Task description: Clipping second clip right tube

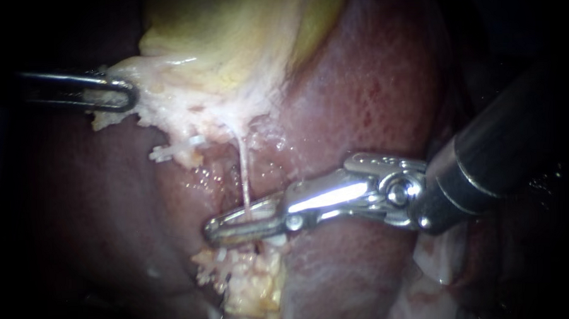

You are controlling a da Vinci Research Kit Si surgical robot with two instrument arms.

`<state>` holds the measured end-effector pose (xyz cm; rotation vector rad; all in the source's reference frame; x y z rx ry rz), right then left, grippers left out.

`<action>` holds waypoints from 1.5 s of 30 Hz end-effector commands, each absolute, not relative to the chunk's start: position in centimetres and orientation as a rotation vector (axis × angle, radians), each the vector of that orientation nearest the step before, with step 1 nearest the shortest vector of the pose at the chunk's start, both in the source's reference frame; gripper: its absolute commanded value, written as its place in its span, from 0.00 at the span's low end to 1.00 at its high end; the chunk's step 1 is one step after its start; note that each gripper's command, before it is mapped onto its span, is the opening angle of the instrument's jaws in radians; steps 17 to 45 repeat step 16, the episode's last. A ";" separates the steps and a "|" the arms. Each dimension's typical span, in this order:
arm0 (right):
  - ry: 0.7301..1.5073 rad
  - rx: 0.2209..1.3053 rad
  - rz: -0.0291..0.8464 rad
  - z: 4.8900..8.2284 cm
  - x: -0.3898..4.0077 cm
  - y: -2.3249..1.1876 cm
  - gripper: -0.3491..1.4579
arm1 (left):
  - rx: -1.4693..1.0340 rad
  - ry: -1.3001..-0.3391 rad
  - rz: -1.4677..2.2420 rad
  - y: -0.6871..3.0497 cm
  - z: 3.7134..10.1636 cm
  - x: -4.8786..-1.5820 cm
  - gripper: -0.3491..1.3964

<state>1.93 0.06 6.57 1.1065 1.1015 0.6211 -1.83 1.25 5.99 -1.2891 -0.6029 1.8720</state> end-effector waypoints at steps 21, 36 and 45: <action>1.088 1.096 0.617 6.62 1.91 0.08 0.00 | -1.290 -0.603 1.873 1.24 6.00 -1.84 0.00; 1.088 1.096 0.617 6.62 1.91 0.08 0.00 | -1.290 -0.603 1.873 1.24 6.00 -1.84 0.00; 1.088 1.096 0.617 6.62 1.91 0.08 0.00 | -1.290 -0.603 1.873 1.24 6.00 -1.84 0.00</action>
